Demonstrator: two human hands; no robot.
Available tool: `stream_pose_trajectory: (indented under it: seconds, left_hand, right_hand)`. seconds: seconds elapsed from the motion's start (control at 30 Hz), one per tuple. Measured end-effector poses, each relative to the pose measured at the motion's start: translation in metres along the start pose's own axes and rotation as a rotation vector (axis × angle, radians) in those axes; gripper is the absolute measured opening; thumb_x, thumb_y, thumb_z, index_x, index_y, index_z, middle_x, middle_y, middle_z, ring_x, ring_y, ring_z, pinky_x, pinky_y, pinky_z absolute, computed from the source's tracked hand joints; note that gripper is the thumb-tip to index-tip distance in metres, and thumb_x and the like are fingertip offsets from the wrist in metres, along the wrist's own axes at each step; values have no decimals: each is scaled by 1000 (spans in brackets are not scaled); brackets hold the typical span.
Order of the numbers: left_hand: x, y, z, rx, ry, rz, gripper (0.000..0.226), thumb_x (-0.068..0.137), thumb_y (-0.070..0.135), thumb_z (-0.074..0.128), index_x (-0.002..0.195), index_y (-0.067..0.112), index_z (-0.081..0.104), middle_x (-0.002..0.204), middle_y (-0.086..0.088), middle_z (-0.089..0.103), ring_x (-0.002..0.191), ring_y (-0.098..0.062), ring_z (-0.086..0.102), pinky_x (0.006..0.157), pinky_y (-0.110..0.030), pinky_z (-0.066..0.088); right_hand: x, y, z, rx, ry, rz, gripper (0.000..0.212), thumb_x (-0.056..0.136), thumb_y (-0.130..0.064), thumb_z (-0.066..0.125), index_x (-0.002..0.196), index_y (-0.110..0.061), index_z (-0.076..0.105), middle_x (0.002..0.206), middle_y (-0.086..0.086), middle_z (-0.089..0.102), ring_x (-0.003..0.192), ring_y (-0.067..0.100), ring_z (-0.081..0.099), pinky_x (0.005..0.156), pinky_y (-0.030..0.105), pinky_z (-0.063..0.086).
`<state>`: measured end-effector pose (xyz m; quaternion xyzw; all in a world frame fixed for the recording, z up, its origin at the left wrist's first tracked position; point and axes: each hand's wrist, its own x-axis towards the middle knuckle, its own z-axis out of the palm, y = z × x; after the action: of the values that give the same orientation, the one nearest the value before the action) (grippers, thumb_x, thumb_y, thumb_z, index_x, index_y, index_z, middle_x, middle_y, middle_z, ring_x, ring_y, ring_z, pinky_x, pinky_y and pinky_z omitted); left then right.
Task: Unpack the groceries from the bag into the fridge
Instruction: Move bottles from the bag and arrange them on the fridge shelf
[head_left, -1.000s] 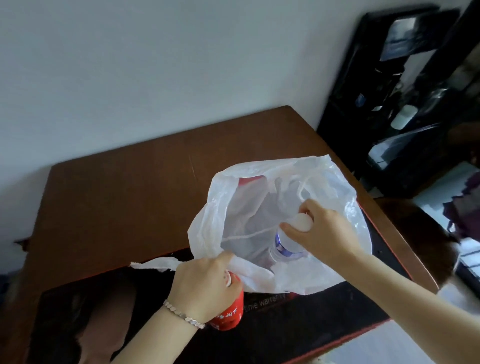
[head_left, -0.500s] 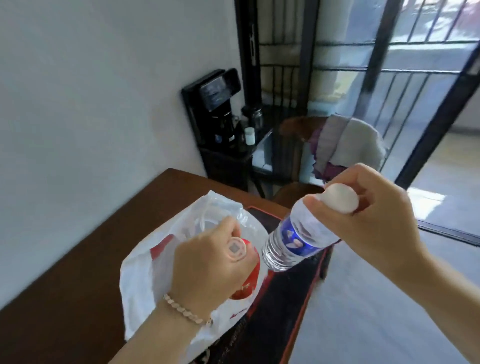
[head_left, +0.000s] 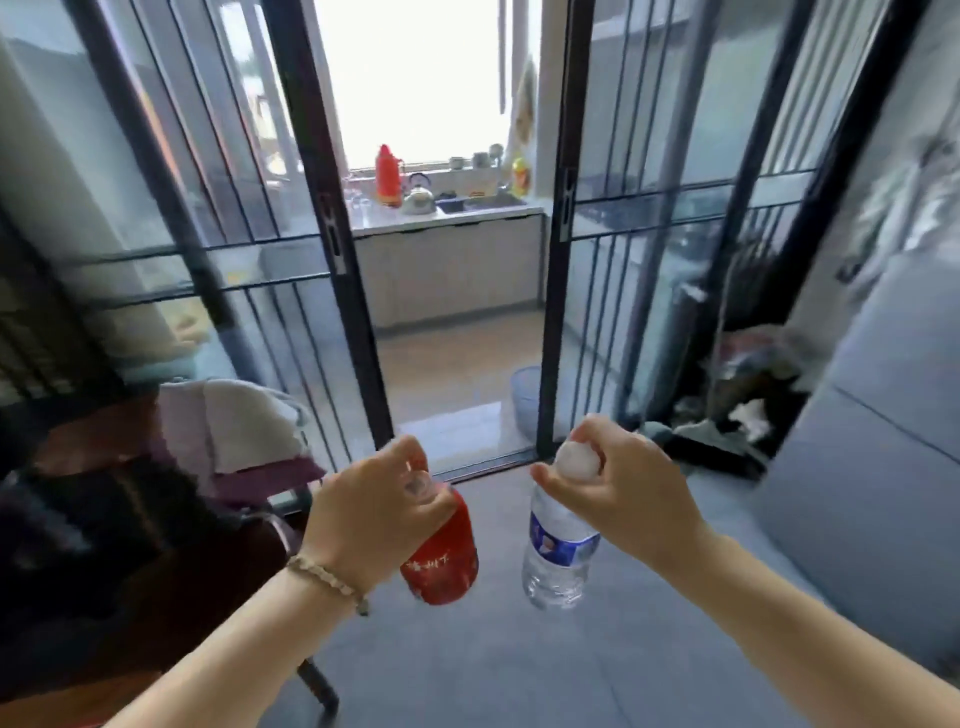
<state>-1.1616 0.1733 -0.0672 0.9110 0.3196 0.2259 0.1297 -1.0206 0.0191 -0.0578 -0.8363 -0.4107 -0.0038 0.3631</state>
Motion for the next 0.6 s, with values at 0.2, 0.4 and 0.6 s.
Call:
stream_pose_trajectory:
  seconds: [0.2, 0.4, 0.6]
  left_hand:
    - [103, 145, 83, -156, -110, 149, 20, 77, 45, 63, 82, 29, 51, 78, 4, 61, 71, -19, 56, 60, -25, 41]
    - [215, 281, 140, -266, -173, 373, 21, 73, 44, 65, 75, 27, 52, 75, 3, 62, 66, -17, 56, 53, -22, 43]
    - [334, 419, 181, -447, -224, 557, 21, 73, 40, 68, 74, 24, 55, 69, 6, 62, 63, -12, 60, 50, -22, 45]
  right_hand:
    - [39, 131, -126, -150, 161, 251, 34, 76, -50, 67, 82, -21, 52, 74, -6, 60, 73, 17, 55, 54, 24, 35]
    - [92, 230, -238, -252, 377, 465, 33, 78, -49, 66, 82, -20, 52, 78, -3, 62, 78, 23, 59, 65, 31, 41]
    - [154, 299, -339, -308, 623, 568, 30, 78, -45, 66, 79, -19, 52, 74, -6, 58, 73, 18, 55, 58, 28, 38]
